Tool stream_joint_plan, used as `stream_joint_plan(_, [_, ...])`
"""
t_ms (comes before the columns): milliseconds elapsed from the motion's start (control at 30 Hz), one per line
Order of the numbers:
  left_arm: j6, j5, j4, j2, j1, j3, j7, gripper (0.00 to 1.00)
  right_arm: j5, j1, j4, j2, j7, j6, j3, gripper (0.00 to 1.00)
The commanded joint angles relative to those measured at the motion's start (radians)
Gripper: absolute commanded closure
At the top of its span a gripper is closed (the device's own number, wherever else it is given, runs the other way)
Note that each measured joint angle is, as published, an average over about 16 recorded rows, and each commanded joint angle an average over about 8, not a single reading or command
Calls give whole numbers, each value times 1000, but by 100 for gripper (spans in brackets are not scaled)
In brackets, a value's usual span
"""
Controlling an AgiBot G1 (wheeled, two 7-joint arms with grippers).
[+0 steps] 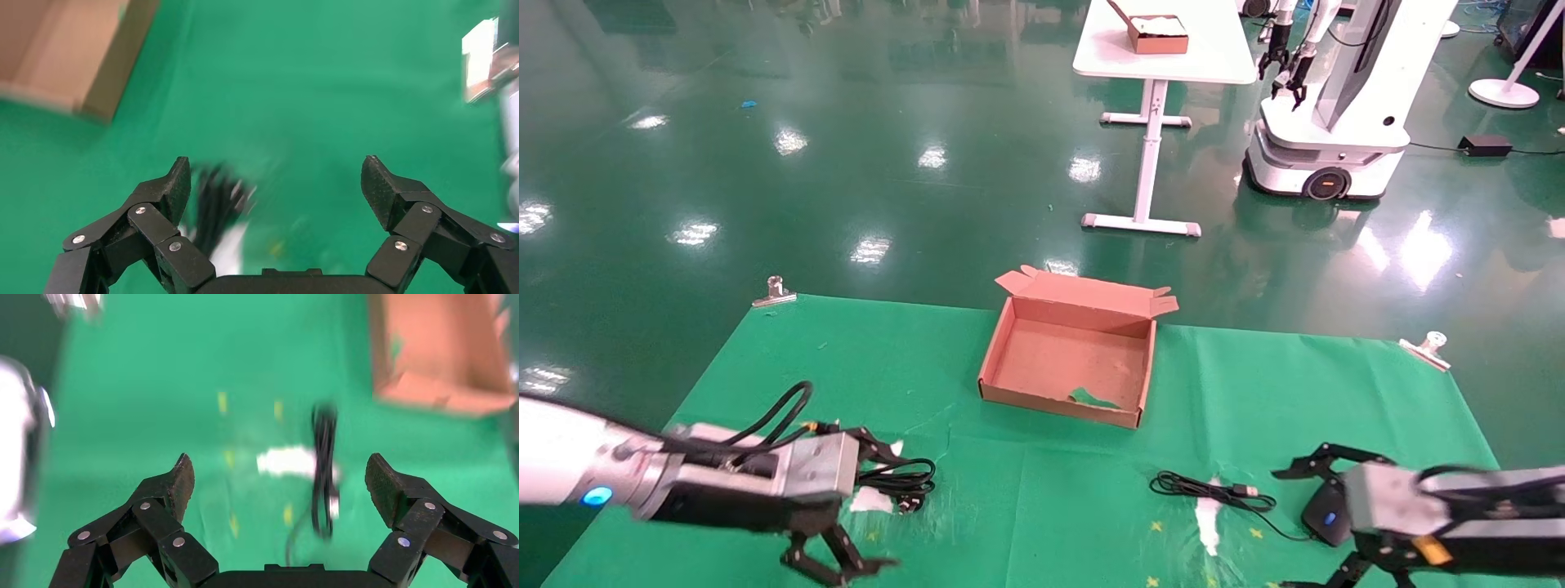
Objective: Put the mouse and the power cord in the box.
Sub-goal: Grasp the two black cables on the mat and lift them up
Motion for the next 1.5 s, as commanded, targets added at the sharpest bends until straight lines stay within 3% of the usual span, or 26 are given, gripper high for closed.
stream_joint_plan(33, [-39,79,95,42,-49,33,53,0,-97,43,-67,-36,-64,30,-40,0])
stream_joint_plan(200, [-162,160,250,107,-93,65,140,0,-222,122,-247,-161,-199,122,-100,0])
stream_joint_plan(433, [-269,204,393,160,-129,84,238,0,-266,182,-447,-287,-339,220,-122,0])
stream_joint_plan(900, [-376,194,526,211,-145,72,400,0,-248,219,-632,-381,-468,331,-106,0])
stream_joint_plan(933, [-377,194,531,214,-145,72,409,0,-246,219,-638,-383,-473,335,-105,2])
stream_joint_plan(1000, [-377,193,539,218,-146,72,426,0,-245,219,-649,-387,-482,340,-104,20])
stream_joint_plan(1033, [-377,194,542,220,-147,72,432,4,-244,219,-653,-388,-485,342,-103,32])
stream_joint_plan(1100, [-377,197,549,224,-148,74,448,20,-244,220,-662,-392,-491,347,-103,57])
stream_joint_plan(1167, [-376,200,554,226,-150,76,460,45,-244,220,-670,-394,-495,351,-103,82])
stream_joint_plan(1233, [-376,202,557,228,-152,77,466,70,-245,221,-675,-396,-498,355,-103,98])
stream_joint_plan(1300, [-375,203,560,229,-153,78,470,92,-245,221,-678,-397,-499,357,-103,100])
stream_joint_plan(1333, [-375,203,559,229,-153,78,469,97,-245,221,-678,-397,-499,357,-103,100])
stream_joint_plan(1500, [-374,203,556,228,-153,78,465,100,-244,220,-673,-395,-498,355,-102,100])
